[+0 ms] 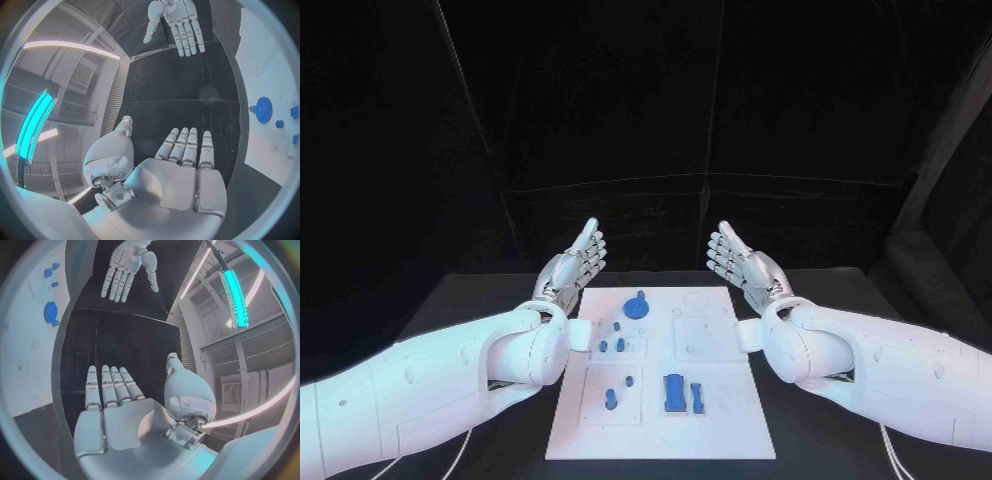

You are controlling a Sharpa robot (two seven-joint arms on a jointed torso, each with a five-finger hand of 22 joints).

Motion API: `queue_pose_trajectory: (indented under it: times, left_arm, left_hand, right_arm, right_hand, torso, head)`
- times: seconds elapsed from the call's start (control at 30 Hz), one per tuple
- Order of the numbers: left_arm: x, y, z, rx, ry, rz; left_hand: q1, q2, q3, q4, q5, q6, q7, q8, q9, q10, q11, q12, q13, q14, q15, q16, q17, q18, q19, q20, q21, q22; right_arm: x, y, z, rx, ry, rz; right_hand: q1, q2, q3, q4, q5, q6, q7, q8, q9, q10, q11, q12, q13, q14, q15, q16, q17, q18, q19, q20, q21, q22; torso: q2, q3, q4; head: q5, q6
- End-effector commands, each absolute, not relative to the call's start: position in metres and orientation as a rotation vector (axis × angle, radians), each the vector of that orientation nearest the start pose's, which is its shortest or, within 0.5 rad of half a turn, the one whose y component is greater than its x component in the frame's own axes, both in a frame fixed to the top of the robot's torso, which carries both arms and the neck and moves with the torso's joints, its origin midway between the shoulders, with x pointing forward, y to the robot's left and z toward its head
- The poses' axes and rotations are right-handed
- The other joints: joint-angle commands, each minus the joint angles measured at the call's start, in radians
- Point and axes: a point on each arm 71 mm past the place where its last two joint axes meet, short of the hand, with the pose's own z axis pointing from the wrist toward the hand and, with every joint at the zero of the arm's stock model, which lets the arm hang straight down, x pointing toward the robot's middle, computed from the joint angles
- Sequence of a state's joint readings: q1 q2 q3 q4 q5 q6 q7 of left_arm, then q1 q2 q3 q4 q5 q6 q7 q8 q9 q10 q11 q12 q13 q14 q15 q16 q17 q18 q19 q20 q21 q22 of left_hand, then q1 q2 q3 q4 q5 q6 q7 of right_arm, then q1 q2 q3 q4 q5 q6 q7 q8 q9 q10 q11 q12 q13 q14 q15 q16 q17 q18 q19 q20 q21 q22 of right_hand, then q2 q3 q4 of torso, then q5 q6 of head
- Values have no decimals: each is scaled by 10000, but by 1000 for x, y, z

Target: Assemble the parts on the task board

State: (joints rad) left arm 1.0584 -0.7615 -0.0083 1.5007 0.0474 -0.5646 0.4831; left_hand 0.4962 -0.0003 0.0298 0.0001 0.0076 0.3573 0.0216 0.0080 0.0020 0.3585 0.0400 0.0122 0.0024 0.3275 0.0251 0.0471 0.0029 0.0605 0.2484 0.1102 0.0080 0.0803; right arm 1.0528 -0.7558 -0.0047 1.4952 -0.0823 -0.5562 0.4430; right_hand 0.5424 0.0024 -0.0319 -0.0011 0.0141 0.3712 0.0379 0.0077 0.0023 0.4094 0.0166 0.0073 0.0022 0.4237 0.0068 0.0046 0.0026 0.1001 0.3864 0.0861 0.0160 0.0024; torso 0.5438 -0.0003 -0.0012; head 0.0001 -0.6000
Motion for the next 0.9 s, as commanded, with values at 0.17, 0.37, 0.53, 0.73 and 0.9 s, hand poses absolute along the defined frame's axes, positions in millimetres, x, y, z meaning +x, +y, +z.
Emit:
queue_pose_trajectory:
  times: [0.17, 0.37, 0.53, 0.73, 0.9]
  left_arm:
    - [462, 193, -224, -12093, 12187, -12301]
    - [462, 192, -224, -12089, 12178, -12289]
    - [462, 192, -224, -12089, 12178, -12289]
    - [462, 192, -224, -12089, 12178, -12289]
    - [462, 192, -224, -12089, 12178, -12289]
  left_hand:
    - [-2117, 3, -298, -1, -76, -1525, -216, -80, -20, -1531, -400, -122, -24, -1399, -251, -471, -29, -605, -1051, -1102, -80, -803]
    - [-2738, 3, -298, -1, -76, -1971, -216, -80, -20, -1979, -400, -122, -24, -1806, -251, -471, -29, -605, -1379, -1102, -80, -803]
    - [-3148, 3, -298, -1, -76, -2274, -216, -80, -20, -2278, -400, -122, -24, -2074, -251, -471, -29, -605, -1567, -1102, -80, -803]
    - [-3543, 3, -298, -1, -76, -2554, -216, -80, -20, -2551, -400, -122, -24, -2325, -251, -471, -29, -605, -1739, -1102, -80, -803]
    - [-3805, 3, -298, -1, -76, -2716, -216, -80, -20, -2743, -400, -122, -24, -2501, -251, -471, -29, -605, -2484, -1102, -80, -803]
  right_arm:
    - [462, -193, -225, 12078, 12195, 12304]
    - [462, -192, -224, 12089, 12178, 12289]
    - [462, -192, -224, 12089, 12178, 12289]
    - [462, -192, -224, 12089, 12178, 12289]
    - [462, -192, -224, 12089, 12178, 12289]
  right_hand:
    - [-2305, -24, 319, 11, -141, -1579, -379, -77, -23, -1740, -166, -73, -22, -1799, -68, -46, -26, -1001, -1642, -861, -160, -24]
    - [-2964, -24, 319, 11, -141, -2030, -379, -77, -23, -2238, -166, -73, -22, -2314, -68, -46, -26, -1001, -2116, -861, -160, -24]
    - [-3409, -24, 319, 11, -141, -2335, -379, -77, -23, -2574, -166, -73, -22, -2668, -68, -46, -26, -1001, -2429, -861, -160, -24]
    - [-3844, -24, 319, 11, -141, -2636, -379, -77, -23, -2904, -166, -73, -22, -3007, -68, -46, -26, -1001, -2739, -861, -160, -24]
    - [-4125, -24, 319, 11, -141, -2819, -379, -77, -23, -3113, -166, -73, -22, -3232, -68, -46, -26, -1001, -2933, -861, -160, -24]
  torso:
    - [4, 3, 12]
    - [4, 3, 12]
    - [4, 3, 12]
    - [4, 3, 12]
    - [4, 3, 12]
  head:
    - [-1, 0]
    - [-1, 0]
    - [-1, 0]
    - [-1, 0]
    - [-1, 0]
